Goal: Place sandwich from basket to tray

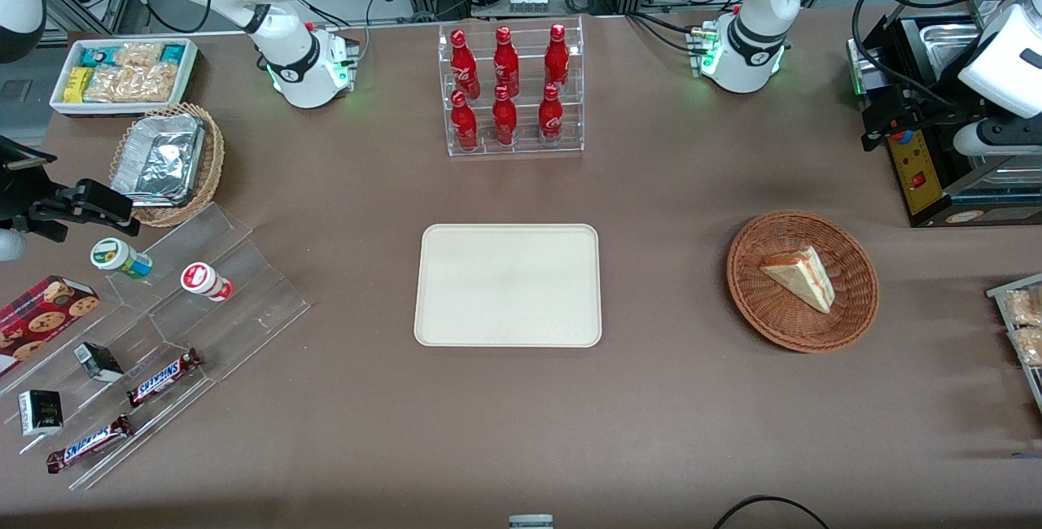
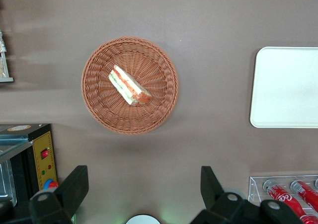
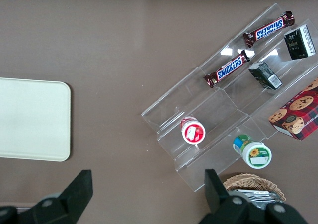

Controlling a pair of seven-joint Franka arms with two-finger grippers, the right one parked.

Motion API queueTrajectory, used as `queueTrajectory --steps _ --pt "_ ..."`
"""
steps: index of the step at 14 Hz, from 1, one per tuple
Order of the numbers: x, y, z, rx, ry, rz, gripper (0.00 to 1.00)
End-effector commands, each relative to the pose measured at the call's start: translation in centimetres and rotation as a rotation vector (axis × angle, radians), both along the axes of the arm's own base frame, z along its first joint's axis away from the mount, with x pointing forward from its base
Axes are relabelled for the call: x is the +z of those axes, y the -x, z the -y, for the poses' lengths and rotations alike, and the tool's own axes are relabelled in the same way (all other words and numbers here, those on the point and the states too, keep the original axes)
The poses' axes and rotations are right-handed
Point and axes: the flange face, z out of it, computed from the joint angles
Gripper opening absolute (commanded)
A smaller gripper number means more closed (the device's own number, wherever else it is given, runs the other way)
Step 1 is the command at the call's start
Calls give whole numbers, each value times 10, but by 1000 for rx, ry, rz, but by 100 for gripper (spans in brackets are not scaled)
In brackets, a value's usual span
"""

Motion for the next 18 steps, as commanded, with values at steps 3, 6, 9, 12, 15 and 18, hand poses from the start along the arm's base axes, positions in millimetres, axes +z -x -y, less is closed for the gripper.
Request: queueTrajectory --steps 3,6,9,12,15,18 --pt "-1 4 2 12 -16 -18 100" --pt "-6 0 -4 23 -19 -24 100" --pt "-25 -11 -18 53 -26 -64 100" --pt "-50 -24 -42 215 -43 -98 100" --pt "-77 -34 -66 271 -44 -125 100" --pt "-131 -39 -70 374 -48 -128 100"
